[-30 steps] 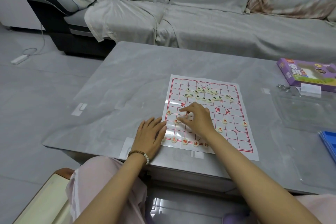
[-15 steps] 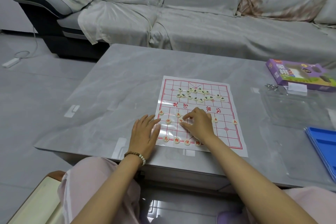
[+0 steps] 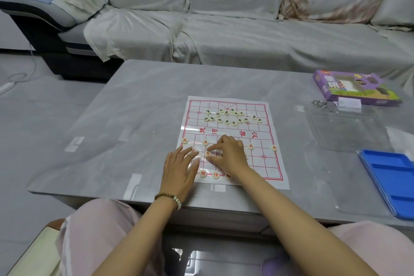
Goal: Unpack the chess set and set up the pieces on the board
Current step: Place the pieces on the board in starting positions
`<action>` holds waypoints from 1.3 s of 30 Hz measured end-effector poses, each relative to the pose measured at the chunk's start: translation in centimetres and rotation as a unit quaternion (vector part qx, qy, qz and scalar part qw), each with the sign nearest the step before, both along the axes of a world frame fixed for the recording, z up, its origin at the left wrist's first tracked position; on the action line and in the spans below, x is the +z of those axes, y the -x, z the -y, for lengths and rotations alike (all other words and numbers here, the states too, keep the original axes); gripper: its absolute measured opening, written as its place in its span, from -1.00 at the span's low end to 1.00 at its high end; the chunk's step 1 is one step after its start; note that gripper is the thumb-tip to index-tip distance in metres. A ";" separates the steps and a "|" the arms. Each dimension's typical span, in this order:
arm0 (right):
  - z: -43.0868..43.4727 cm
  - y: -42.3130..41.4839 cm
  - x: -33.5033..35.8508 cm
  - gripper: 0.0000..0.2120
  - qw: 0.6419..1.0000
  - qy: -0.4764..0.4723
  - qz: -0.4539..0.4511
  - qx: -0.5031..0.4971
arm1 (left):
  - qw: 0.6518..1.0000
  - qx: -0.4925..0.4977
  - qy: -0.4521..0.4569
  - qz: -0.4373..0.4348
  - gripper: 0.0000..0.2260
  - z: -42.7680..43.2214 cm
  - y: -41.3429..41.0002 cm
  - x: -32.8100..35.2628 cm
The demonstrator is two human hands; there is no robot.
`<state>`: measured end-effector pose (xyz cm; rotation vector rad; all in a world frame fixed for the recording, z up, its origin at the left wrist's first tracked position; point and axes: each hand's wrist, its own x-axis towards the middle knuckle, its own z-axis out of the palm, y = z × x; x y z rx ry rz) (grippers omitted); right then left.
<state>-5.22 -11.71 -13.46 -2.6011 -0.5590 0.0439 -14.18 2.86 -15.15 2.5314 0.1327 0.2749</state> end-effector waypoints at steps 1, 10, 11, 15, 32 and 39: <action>-0.1 -0.1 0.0 -0.72 1.000 0.000 0.001 0.000 | 1.000 0.003 0.003 0.003 -0.12 -0.1 0.2 0.1; 8.0 1.3 0.4 -0.82 0.987 -0.141 0.010 -0.080 | 0.997 -0.080 -0.012 0.011 -0.32 4.6 -0.2 0.4; 9.7 1.6 0.3 -0.83 0.985 -0.146 0.009 -0.095 | 0.994 -0.101 -0.028 0.009 -0.38 5.6 -0.3 0.2; 15.3 3.2 0.0 -0.86 0.975 -0.165 -0.006 -0.147 | 0.979 -0.191 -0.071 0.023 -0.50 9.7 -0.2 -0.9; 19.4 4.7 -2.9 -0.79 0.976 -0.177 -0.053 -0.111 | 0.961 -0.226 -0.158 0.007 -0.46 12.9 -0.2 -1.7; 19.3 4.8 -2.6 -0.76 0.976 -0.172 -0.066 -0.116 | 0.960 -0.231 -0.156 0.009 -0.49 12.8 -0.3 -1.8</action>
